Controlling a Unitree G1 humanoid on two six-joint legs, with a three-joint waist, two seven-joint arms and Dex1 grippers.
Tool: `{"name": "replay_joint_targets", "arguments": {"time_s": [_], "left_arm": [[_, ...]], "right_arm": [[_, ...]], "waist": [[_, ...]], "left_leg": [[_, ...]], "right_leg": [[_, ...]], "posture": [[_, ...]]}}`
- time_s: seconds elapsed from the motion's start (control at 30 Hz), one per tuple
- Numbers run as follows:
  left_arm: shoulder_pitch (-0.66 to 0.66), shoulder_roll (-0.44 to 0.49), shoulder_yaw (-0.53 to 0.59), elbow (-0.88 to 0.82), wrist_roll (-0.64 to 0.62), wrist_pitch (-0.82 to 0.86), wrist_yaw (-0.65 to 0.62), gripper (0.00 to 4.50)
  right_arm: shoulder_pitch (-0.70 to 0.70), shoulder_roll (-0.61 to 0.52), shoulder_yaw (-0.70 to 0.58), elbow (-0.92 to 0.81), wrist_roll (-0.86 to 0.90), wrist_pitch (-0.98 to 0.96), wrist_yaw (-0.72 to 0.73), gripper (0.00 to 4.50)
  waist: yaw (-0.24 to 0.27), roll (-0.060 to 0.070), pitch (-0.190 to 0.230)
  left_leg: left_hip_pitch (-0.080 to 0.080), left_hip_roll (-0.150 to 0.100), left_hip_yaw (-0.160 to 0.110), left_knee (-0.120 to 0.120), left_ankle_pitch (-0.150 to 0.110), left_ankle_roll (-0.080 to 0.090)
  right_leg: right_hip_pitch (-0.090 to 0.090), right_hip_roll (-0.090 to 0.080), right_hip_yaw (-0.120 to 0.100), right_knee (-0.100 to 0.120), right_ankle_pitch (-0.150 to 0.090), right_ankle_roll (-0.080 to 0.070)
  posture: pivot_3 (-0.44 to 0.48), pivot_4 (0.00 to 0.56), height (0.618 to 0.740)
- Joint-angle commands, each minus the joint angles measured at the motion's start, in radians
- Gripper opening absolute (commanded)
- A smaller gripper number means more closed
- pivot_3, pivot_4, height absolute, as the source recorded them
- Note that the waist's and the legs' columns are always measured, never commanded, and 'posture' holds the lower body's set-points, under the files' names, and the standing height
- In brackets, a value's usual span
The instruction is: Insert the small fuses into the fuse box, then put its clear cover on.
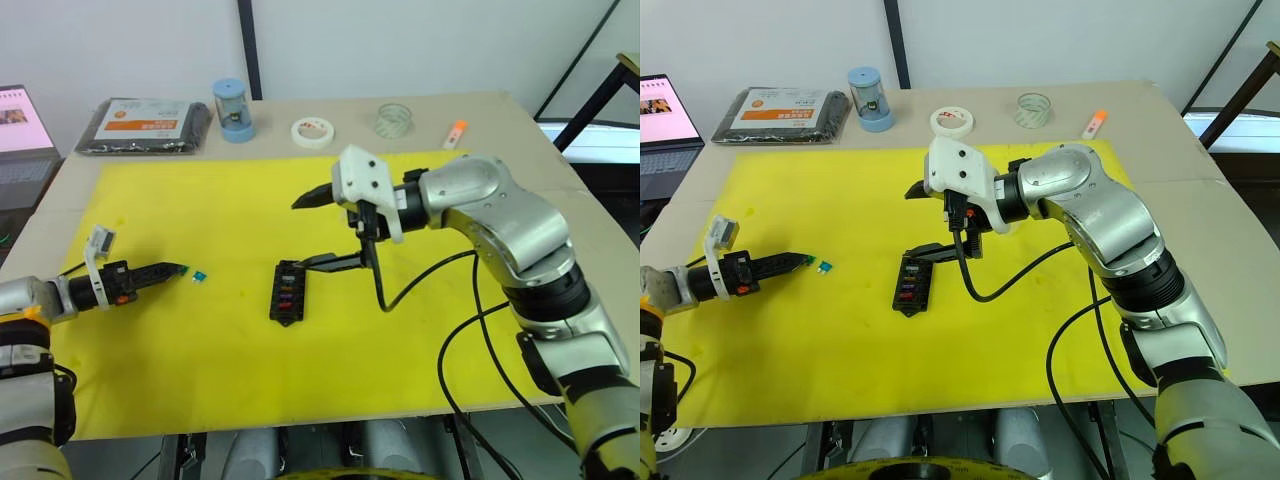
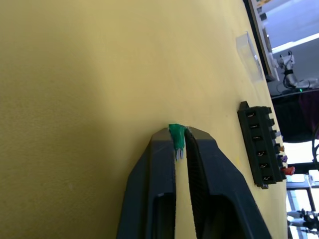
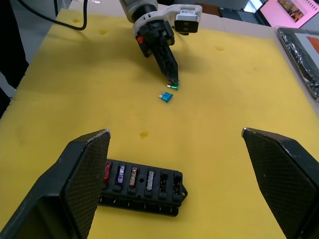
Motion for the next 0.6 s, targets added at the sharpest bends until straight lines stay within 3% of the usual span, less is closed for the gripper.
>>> {"name": "replay_joint_targets", "arguments": {"time_s": [0.03,0.07,0.1,0.13,0.6], "left_arm": [[0.02,0.014,0.009,-0.004,0.001,0.005,-0.004,0.47],[0.022,0.015,0.011,-0.004,0.001,0.004,-0.002,0.47],[0.024,0.016,0.012,-0.005,0.001,0.003,-0.001,0.11],[0.026,0.017,0.011,-0.006,0.003,0.001,-0.001,0.04],[0.036,0.03,0.048,-0.117,-0.033,-0.041,-0.026,0.04]], "right_arm": [[-0.02,0.002,-0.013,-0.011,-0.006,-0.016,0.003,4.5],[-0.02,0.002,-0.013,-0.011,-0.006,-0.016,0.003,4.5],[-0.019,0.003,-0.013,-0.01,-0.007,-0.017,0.004,4.5],[-0.019,0.004,-0.013,-0.01,-0.008,-0.017,0.004,4.5],[-0.015,0.006,-0.015,-0.01,-0.016,-0.017,0.006,4.5]], "waist": [[0.0,0.0,0.0],[0.0,0.0,0.0],[0.0,0.0,0.0],[0.0,0.0,0.0],[-0.001,0.0,0.0]], "left_leg": [[0.0,0.0,0.0,0.0,0.0,0.0],[0.0,0.0,0.0,0.0,0.0,0.0],[0.0,0.0,0.0,0.0,0.0,0.0],[0.0,0.0,0.0,0.0,0.0,0.0],[0.0,0.001,0.0,0.0,0.0,0.0]], "right_leg": [[0.0,0.0,0.0,0.0,0.0,0.0],[0.0,0.0,0.0,0.0,0.0,0.0],[0.0,0.0,0.0,0.0,0.0,0.0],[0.0,0.0,0.0,0.0,0.0,0.0],[-0.001,0.0,0.0,0.0,0.0,0.0]], "posture": [[0.0,0.15,0.74],[0.0,0.15,0.74],[0.0,0.15,0.74],[0.0,0.15,0.74],[0.0,0.15,0.74]]}}
